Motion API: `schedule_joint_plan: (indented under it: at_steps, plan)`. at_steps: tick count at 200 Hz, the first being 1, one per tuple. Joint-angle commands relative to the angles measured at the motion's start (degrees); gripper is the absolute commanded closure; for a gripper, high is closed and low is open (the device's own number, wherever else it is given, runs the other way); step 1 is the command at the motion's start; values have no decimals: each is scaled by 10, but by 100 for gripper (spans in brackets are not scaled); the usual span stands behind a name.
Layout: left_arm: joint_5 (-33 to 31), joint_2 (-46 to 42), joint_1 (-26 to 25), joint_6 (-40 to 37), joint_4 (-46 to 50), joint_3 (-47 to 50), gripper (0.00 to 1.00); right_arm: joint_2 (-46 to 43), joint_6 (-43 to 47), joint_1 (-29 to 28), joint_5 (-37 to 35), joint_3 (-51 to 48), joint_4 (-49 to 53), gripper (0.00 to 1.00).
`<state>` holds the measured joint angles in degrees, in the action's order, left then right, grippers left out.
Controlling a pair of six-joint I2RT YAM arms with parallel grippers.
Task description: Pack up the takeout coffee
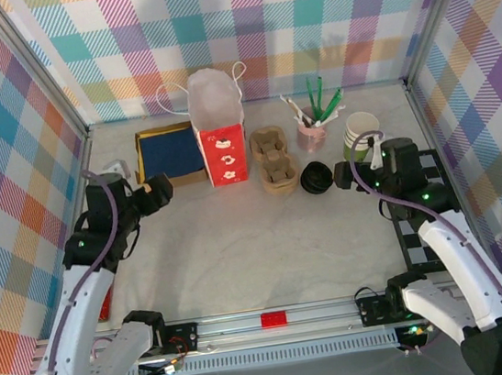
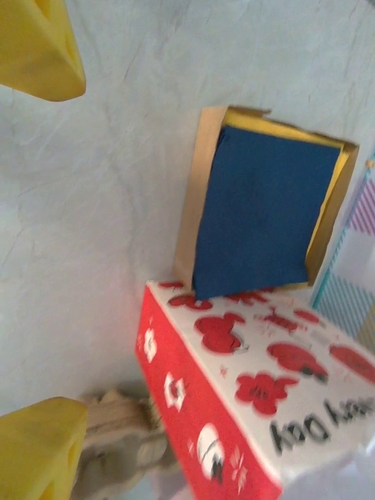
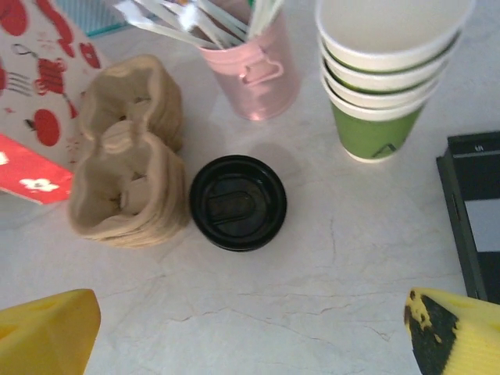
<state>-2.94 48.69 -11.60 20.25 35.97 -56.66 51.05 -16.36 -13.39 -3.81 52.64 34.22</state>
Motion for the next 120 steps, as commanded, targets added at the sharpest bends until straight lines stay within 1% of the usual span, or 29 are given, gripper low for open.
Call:
schedule_joint_plan:
  at_steps: [1,16,39,57,88,110,120]
  plan:
    - [51,-24,-21,24,35,5,4,16,29,-26,-4,55,59,1]
    - [55,-29,-47,30,40,10,5,36,41,-39,0,96,87,3]
    - [37,-37,-95,39,44,28,5,76,68,-64,9,156,126,7]
    - [38,-44,-124,52,34,52,6,113,92,-85,0,188,152,9]
    - [42,-51,-180,82,3,99,7,177,111,-86,-77,238,186,11]
    - [12,-48,-229,96,-5,120,7,242,111,-81,-155,295,213,14]
    - [-1,-46,-246,98,-11,127,7,274,112,-75,-166,322,224,14]
